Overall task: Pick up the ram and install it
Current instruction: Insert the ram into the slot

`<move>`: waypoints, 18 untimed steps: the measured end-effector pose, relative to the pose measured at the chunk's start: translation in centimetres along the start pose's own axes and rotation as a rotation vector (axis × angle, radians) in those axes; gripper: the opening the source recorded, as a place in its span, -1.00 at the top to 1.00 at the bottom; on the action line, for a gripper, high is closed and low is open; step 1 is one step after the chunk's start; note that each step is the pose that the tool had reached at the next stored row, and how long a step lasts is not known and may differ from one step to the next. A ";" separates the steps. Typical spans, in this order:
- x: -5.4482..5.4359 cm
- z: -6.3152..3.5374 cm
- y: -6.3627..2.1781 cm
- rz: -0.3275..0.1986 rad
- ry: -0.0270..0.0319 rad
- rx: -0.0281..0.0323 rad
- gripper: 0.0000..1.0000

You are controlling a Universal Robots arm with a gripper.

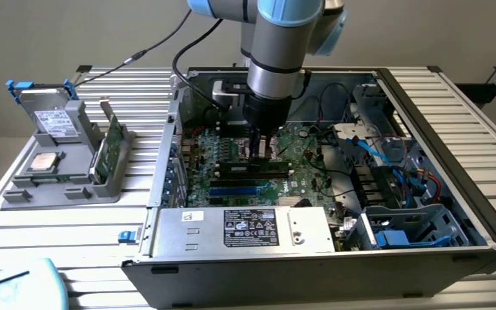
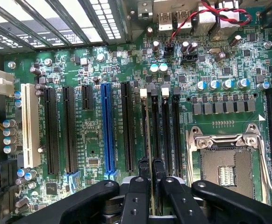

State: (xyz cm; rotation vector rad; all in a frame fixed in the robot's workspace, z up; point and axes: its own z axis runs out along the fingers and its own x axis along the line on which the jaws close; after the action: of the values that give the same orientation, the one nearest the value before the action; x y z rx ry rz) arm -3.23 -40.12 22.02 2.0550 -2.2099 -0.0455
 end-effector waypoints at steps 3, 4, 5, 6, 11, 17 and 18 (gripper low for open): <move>0.0 0.05 0.01 0.000 0.0025 0.0002 0.69; 0.0 0.06 0.01 0.000 0.0034 0.0003 0.69; 0.0 0.08 0.01 0.000 0.0044 0.0003 0.69; 0.0 0.09 0.01 0.001 0.0054 0.0003 0.69; -0.2 0.11 0.02 0.001 0.0082 0.0006 0.69; -0.5 0.10 0.04 0.002 0.0176 0.0012 0.69; -0.5 0.10 0.04 0.002 0.0197 0.0014 0.69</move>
State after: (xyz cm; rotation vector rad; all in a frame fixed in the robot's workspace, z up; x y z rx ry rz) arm -3.25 -39.62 21.89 2.0448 -2.2013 -0.0235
